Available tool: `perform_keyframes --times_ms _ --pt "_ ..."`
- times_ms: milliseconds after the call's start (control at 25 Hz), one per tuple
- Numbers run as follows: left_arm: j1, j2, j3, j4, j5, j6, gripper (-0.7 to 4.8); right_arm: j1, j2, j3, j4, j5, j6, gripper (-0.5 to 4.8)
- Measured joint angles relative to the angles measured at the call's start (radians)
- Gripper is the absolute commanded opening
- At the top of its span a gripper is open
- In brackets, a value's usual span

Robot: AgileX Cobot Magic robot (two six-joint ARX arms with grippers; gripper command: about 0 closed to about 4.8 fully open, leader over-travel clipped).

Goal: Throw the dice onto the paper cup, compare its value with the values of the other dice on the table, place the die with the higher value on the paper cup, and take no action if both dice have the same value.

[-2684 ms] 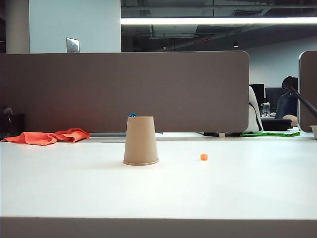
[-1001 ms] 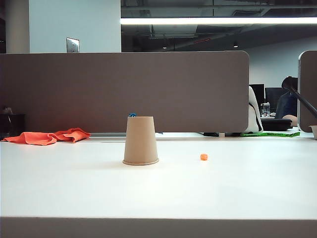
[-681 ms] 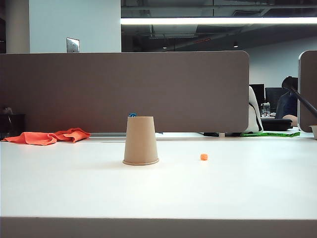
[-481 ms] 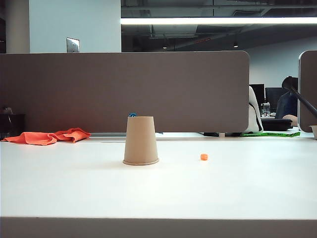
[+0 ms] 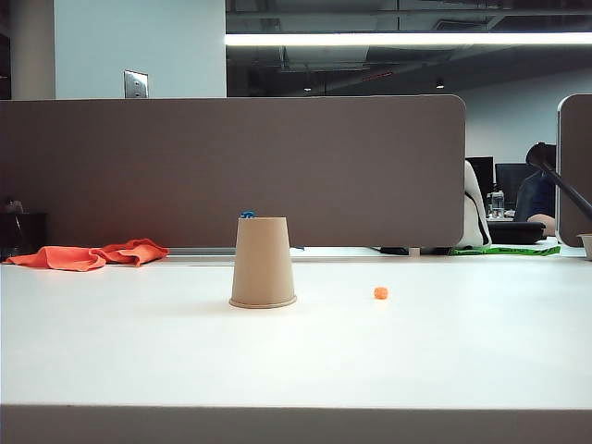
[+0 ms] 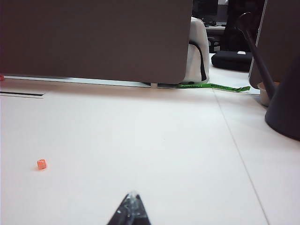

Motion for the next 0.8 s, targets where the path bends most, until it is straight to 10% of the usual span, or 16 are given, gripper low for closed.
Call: perform_keyframes --times_ms 801 --pt "0.000 0.000 0.000 0.000 0.000 0.000 -0.06 0.000 0.000 0.000 -0.113 0.089 0.034 0.45"
